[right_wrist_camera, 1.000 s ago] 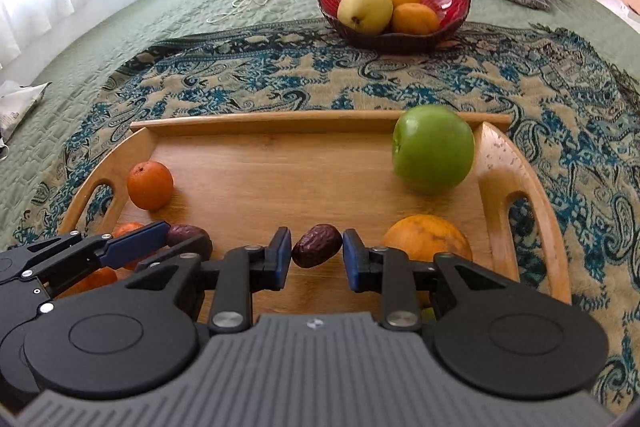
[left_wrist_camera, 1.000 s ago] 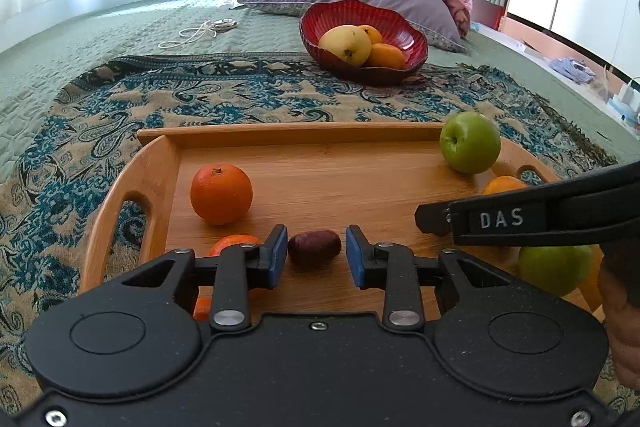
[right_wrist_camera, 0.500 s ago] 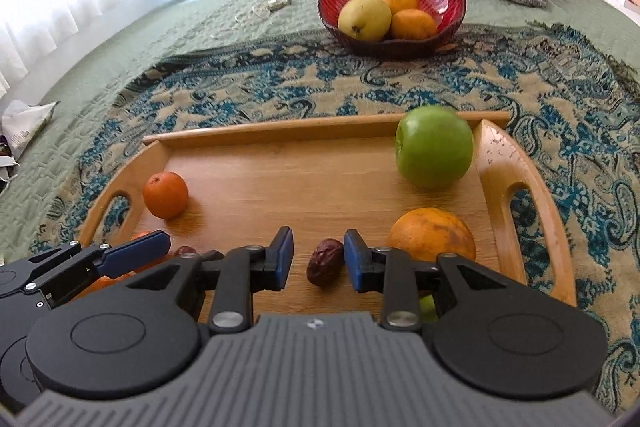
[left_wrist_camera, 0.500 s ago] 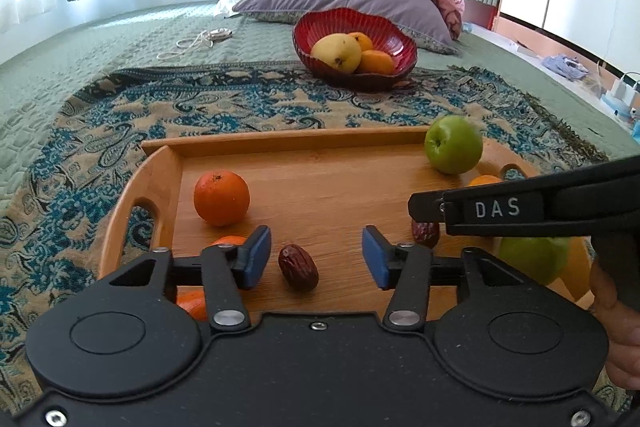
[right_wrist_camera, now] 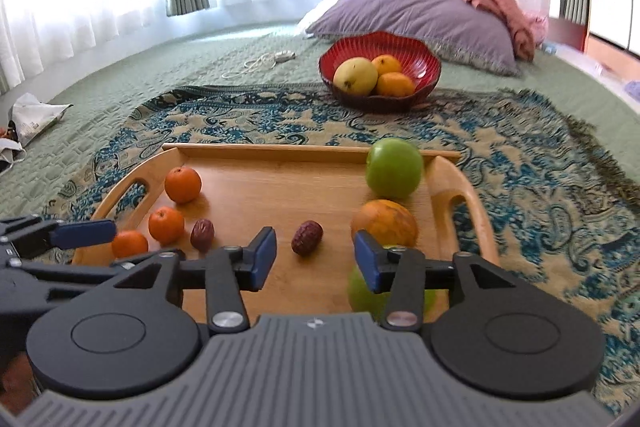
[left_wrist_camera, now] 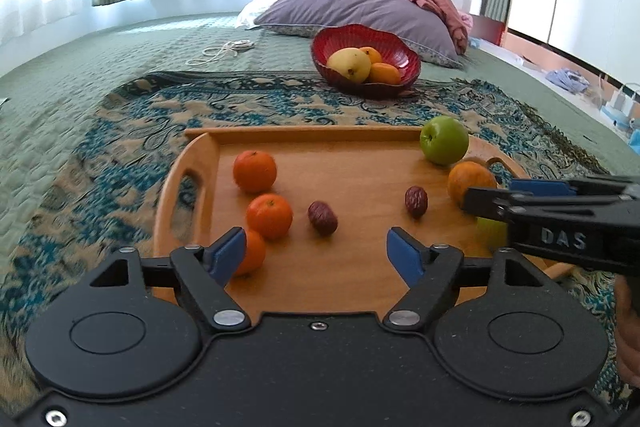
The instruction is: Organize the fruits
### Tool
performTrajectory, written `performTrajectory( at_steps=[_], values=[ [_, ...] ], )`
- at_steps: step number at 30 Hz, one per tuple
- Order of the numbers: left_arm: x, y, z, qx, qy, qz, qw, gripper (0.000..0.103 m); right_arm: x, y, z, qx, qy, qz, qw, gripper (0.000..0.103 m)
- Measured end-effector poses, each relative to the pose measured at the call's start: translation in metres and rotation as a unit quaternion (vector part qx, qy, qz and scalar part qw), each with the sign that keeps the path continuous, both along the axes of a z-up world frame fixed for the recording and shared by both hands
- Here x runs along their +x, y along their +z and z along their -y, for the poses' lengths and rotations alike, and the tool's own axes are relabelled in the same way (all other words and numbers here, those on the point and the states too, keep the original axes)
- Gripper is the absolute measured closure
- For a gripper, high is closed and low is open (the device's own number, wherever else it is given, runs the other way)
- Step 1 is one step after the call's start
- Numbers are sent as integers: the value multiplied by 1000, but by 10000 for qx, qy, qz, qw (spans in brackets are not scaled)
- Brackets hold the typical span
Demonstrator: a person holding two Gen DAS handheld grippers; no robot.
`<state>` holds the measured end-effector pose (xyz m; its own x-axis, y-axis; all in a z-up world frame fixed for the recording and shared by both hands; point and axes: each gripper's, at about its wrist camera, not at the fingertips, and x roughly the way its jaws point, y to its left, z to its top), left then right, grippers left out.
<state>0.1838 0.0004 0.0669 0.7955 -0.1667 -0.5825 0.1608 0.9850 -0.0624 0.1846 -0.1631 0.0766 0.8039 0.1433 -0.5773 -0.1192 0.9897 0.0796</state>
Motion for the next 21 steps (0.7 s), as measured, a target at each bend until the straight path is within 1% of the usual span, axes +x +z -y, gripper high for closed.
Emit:
performTrajectory(
  at_steps=[5, 8, 11, 16, 21],
  values=[
    [-23, -3, -11, -41, 155, 49, 9999, 19, -29, -4, 1, -151, 18, 278, 9995, 34],
    [-35, -4, -17, -63, 235, 66, 9997, 18, -44, -8, 0, -254, 28, 397, 9989, 32],
    [-43, -6, -19, -101, 252, 40, 9996, 17, -57, -10, 2, -203, 27, 465, 9987, 30],
    [-53, -16, -18, 25, 284, -6, 9996, 16, -77, -19, 1, -211, 38, 628, 9978, 26],
    [-57, -30, -16, 94, 314, -120, 9994, 15, -91, -31, 0, -208, 106, 658, 9976, 19]
  ],
)
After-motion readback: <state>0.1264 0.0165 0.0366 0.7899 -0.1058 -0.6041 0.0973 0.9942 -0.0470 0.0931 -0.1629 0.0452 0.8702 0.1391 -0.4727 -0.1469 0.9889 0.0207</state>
